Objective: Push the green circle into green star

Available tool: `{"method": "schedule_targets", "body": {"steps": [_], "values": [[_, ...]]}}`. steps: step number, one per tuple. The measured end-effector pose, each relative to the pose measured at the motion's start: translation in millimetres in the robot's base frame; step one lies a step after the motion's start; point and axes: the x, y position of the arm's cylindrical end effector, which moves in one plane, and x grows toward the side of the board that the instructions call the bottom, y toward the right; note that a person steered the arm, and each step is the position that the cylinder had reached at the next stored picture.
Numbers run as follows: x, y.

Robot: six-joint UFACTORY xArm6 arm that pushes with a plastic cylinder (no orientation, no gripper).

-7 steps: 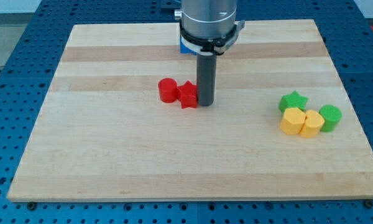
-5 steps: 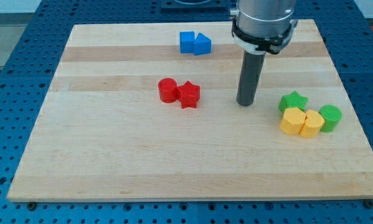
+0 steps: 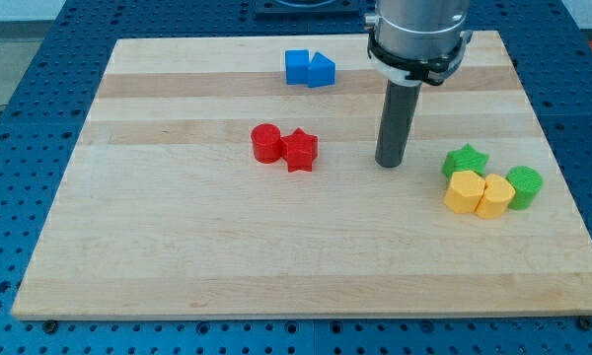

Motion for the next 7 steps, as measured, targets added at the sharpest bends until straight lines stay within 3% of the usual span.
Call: {"method": "schedule_targets", "body": {"steps": [5,7], "values": [[-7.2,0.0],[-27.7,109.2]]}}
